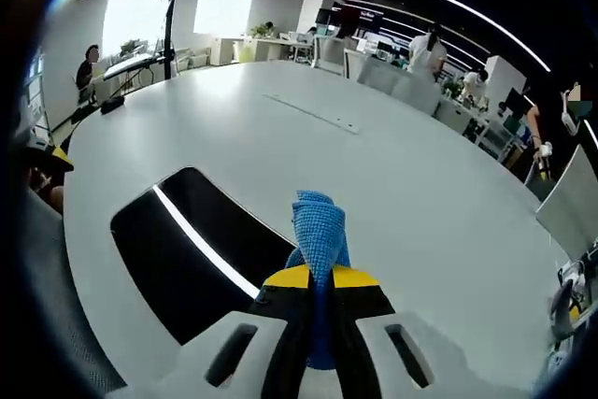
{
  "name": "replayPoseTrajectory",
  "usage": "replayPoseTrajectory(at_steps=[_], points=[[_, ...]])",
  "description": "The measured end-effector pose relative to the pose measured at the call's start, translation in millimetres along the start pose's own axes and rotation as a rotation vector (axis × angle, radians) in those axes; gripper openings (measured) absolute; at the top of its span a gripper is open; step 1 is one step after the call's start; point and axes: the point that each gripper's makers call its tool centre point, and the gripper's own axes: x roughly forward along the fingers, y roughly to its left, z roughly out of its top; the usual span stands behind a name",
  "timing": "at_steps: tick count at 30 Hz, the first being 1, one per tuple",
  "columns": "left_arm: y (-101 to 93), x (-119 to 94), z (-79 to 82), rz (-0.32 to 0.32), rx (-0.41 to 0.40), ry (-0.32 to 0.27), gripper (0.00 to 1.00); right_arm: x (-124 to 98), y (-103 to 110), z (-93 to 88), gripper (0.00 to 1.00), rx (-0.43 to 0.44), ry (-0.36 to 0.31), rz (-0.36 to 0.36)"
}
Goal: Wipe the mirror surface with the cleaning cloth until all visible marks leave the cleaned area.
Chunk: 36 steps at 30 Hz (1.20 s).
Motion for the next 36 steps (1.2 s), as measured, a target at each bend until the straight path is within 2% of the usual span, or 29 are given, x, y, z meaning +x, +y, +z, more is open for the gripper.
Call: replayPoseTrajectory(at_steps=[4,8,10,12,16,22,27,36], points=[[-0.4,0,-0.4,-0.001,0.0,0.002,0.87,-5,-6,-12.4,0.0,0.015,0.018,-0.009],[-0.3,0,0.1,0.0,0.002,0.0,0.87,-8,-11,-33.7,0.0,0.006,0.067,-0.028],[-1.2,0,-0.8,-0.004,0.005,0.005,0.87,-8,-11,-43.2,0.0,0.05,0.079,-0.024],[-1.3,-1,-1.0,-0.004,0.006,0.007,0.87,-8,-10,-50.1,0.0,0.053,0.092,-0.025],[-1.5,-1,-2.2,-0.006,0.005,0.013,0.87,-6,-2,-57.8,0.0,0.062,0.108,0.002],[-0.8,-1,-2.8,-0.003,0.008,0.017,0.87,-5,-5,-69.8,0.01,0.062,0.132,0.002],[0.2,-1,-3.5,0.001,0.008,0.02,0.87,-5,-3,-72.3,0.01,0.058,0.112,0.013],[1.5,-1,-3.3,0.013,0.012,0.019,0.88,0,5,-82.9,0.03,0.056,0.121,0.038]])
